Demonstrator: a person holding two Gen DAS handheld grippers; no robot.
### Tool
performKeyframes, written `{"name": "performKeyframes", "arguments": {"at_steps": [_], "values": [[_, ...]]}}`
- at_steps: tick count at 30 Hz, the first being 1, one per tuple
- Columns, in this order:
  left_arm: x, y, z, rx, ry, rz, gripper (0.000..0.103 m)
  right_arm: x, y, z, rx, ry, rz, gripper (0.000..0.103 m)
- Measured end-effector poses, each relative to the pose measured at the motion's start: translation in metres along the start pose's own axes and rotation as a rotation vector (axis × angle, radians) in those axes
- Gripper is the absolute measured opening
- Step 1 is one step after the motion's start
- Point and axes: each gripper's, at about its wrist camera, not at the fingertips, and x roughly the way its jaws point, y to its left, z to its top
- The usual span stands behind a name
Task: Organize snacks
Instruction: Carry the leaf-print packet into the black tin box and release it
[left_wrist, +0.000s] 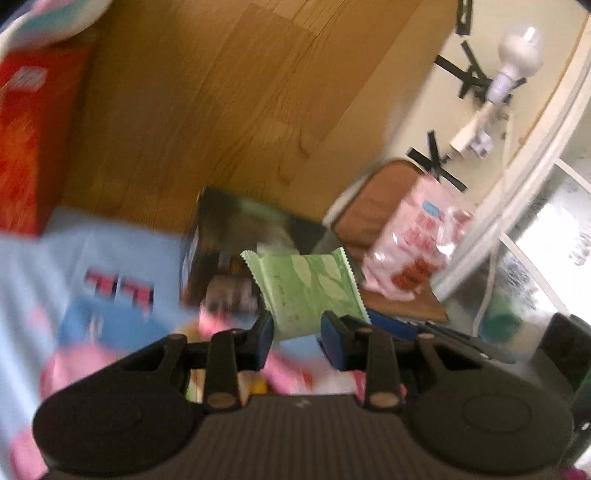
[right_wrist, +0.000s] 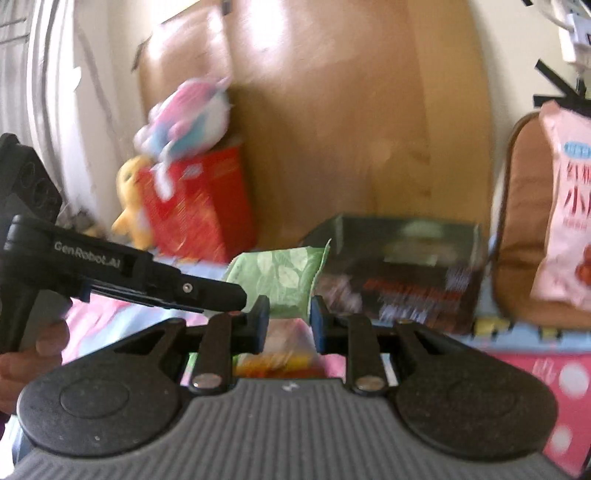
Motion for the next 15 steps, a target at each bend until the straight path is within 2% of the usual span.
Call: {"name": "performKeyframes", "arguments": {"at_steps": [5, 9, 12, 15], "values": [[0.052, 0.007, 0.040, -0.013, 0.021, 0.064, 0.030, 0.053, -0.033, 0.036, 0.057, 0.049, -0.052, 0.027], [0.080, 0.012, 0.050, -0.006, 0.036, 0.124, 0.038, 0.085, -0.046, 0.043, 0.064, 0.101, -0.072, 0.030], [0.080, 0.016, 0.049, -0.005, 0.036, 0.134, 0.042, 0.092, -0.049, 0.042, 0.056, 0.110, -0.099, 0.036], [0.060, 0.016, 0.042, -0.005, 0.006, 0.103, 0.044, 0.075, -0.053, 0.037, 0.075, 0.070, -0.088, 0.042]]}}
